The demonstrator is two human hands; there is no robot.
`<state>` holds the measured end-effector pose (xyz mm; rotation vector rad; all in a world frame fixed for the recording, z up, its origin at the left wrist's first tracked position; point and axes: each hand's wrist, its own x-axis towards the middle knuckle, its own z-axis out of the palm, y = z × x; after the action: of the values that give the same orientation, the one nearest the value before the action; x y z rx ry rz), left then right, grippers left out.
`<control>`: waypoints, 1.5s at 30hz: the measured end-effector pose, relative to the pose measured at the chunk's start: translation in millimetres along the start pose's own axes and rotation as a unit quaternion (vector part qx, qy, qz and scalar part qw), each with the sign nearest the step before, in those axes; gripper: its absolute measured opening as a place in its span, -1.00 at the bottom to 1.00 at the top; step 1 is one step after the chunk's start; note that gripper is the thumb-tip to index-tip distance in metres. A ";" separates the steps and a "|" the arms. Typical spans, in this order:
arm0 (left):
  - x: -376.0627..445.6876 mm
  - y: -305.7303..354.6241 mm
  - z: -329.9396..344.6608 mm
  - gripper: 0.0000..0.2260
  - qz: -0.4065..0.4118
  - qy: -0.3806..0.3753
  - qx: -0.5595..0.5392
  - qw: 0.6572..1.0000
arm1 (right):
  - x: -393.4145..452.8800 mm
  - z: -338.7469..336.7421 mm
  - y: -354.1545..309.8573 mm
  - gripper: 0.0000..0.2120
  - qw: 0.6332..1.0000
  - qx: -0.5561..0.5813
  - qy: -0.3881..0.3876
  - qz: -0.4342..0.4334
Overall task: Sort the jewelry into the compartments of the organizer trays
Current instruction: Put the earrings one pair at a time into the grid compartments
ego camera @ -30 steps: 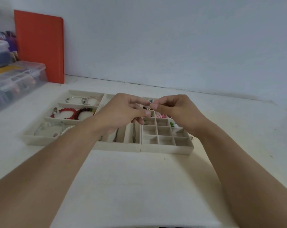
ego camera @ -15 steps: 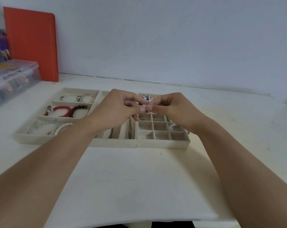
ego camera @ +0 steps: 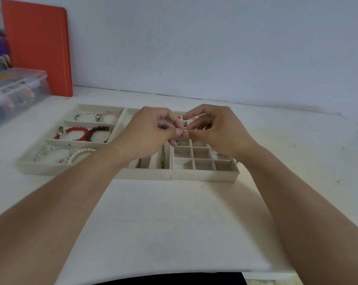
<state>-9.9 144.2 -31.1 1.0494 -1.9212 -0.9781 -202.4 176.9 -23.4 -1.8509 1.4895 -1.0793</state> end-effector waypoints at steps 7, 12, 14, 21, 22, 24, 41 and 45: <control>-1.3 -0.2 -0.7 -0.91 -0.003 0.008 0.028 1.000 | -1.3 0.5 -1.8 -0.93 0.997 -0.070 -0.004 0.011; 1.4 -1.2 -9.7 -0.92 -0.003 0.087 0.011 0.996 | -2.9 -1.1 -3.5 -0.96 0.984 -0.171 -0.054 -0.005; 2.6 -2.4 -9.8 -0.92 -0.002 0.110 0.005 0.994 | -3.1 2.4 -3.6 -0.96 0.973 -0.217 -0.081 -0.016; 17.5 9.8 -13.3 -0.91 0.027 0.098 0.010 0.995 | 3.4 10.4 -8.0 -0.91 0.947 -0.290 -0.142 -0.008; 21.2 13.2 -14.9 -0.92 0.035 0.098 0.009 0.995 | 4.9 11.2 -8.6 -0.93 0.944 -0.295 -0.148 -0.003; 29.0 18.7 -16.7 -0.91 0.043 0.100 0.007 0.994 | 8.3 12.9 -9.7 -0.95 0.939 -0.303 -0.162 0.010; 51.0 15.9 -23.8 -0.85 0.065 0.071 -0.002 0.995 | 6.4 14.8 -13.4 -0.91 0.930 -0.332 -0.139 0.070; 50.2 17.7 -20.5 -0.85 0.054 0.059 -0.003 0.997 | 5.9 18.6 -13.1 -0.91 0.935 -0.322 -0.134 0.067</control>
<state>-18.5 100.8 5.0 0.9664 -1.8567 -0.8424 -179.3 173.1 -21.6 -2.1578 1.9042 -0.2503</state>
